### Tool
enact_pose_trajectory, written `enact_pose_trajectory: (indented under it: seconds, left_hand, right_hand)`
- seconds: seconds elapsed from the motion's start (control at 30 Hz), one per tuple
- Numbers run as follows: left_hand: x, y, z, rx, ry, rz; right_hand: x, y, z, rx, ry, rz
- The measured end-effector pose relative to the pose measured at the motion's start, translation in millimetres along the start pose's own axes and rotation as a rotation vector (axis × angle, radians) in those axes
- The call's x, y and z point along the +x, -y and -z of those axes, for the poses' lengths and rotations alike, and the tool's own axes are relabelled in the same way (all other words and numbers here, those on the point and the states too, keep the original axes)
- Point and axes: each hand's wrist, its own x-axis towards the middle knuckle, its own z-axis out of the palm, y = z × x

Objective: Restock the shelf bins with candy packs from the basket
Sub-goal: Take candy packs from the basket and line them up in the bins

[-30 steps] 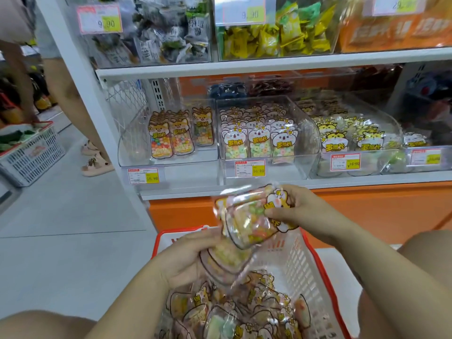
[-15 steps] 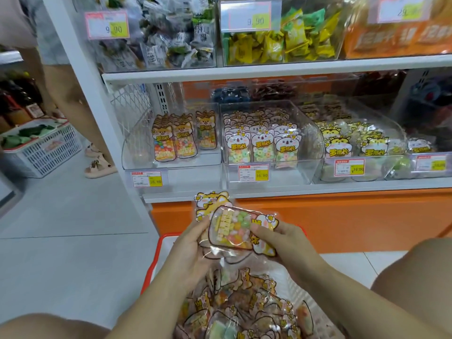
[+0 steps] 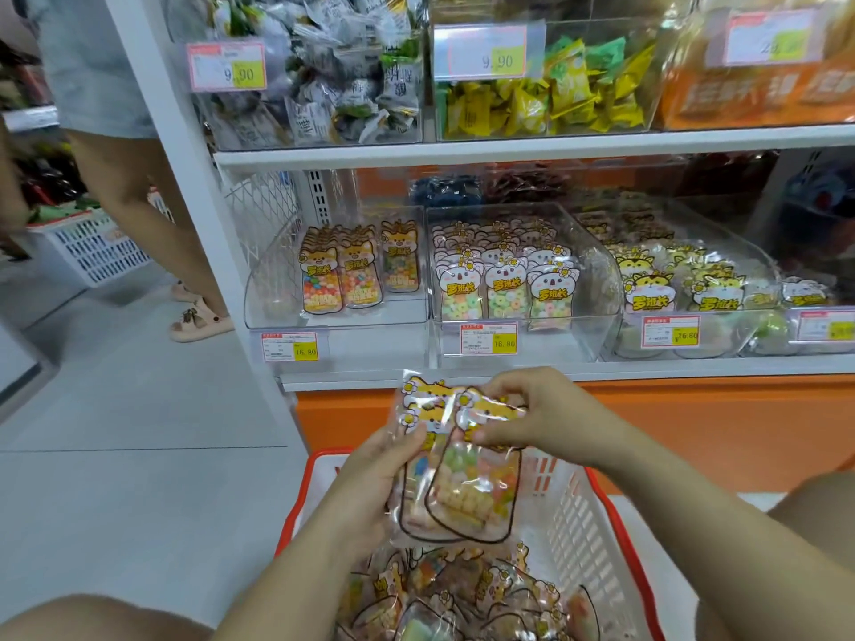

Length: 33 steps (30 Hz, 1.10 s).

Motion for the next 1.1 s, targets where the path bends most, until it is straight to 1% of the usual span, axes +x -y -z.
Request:
enact_pose_trajectory:
  seconds: [0.1,0.17,0.2,0.23,0.27,0.3,0.33,0.37,0.43,0.5,0.57,0.6,0.67,0.77,0.87,0.9,0.97,1.03,1.1]
  left_hand:
    - [-0.3,9.1,-3.7,-0.006,-0.053,-0.011]
    - [0.0,13.2,-3.8,-0.037,-0.098,-0.041]
    - [0.9,14.3,-4.2,-0.037,-0.120,-0.065]
    - [0.4,14.5,-5.8,-0.038,-0.130,-0.089]
    - [-0.4,14.3,-9.0,-0.047,-0.135,-0.112]
    - [-1.0,13.1,-11.9,-0.055,-0.145,-0.138]
    - [-1.6,11.6,-14.5,-0.046,-0.156,-0.168]
    - [-2.7,8.3,-16.6,-0.016,-0.172,-0.197]
    - [-4.8,-2.8,-17.5,0.079,-0.174,-0.254]
    - [-9.9,-20.1,-16.6,0.289,-0.119,-0.314]
    - [-11.4,-43.0,-13.4,0.503,-0.076,-0.329]
    - [-9.5,-56.3,-11.0,0.580,-0.064,-0.321]
    - [-3.1,-85.2,-3.7,0.691,-0.066,-0.363]
    - [21.1,-130.3,8.0,0.780,-0.076,-0.497]
    - [59.2,-171.2,18.1,0.823,-0.121,-0.618]
    - [72.2,-181.2,21.3,0.840,-0.138,-0.643]
    - [98.4,-193.4,29.4,0.860,-0.165,-0.656]
    - [122.6,-196.1,37.0,0.867,-0.207,-0.630]
    - [152.9,-192.2,48.3,0.841,-0.231,-0.607]
  right_hand:
    - [-1.3,-0.4,-31.7,-0.034,-0.309,-0.018]
    - [-8.3,-3.9,-54.0,0.081,-0.498,-0.055]
    - [-9.5,-6.6,-63.3,0.204,-0.541,-0.138]
    - [-10.5,-6.0,-69.9,0.377,-0.525,-0.245]
    - [-8.6,-7.4,-75.5,0.574,-0.449,-0.337]
    - [-5.7,-8.7,-77.6,0.745,-0.333,-0.399]
    - [-4.9,-5.6,-75.8,0.837,-0.221,-0.422]
    - [-4.0,-0.8,-72.9,0.845,-0.137,-0.415]
    - [2.4,5.2,-65.0,0.814,-0.080,-0.322]
    - [11.5,13.7,-58.1,0.747,-0.087,-0.206]
    - [24.5,23.8,-54.4,0.684,-0.144,-0.114]
    - [33.1,28.2,-53.0,0.648,-0.187,-0.078]
    - [51.4,45.7,-48.6,0.618,-0.248,-0.016]
    - [86.7,76.5,-37.2,0.567,-0.323,0.115]
    - [131.1,99.2,-19.8,0.446,-0.376,0.177]
    - [145.3,104.4,-13.6,0.370,-0.378,0.195]
    - [172.4,108.5,-2.4,0.138,-0.391,0.209]
    - [197.8,107.2,8.1,-0.069,-0.379,0.195]
    - [219.0,103.0,17.8,-0.228,-0.298,0.195]
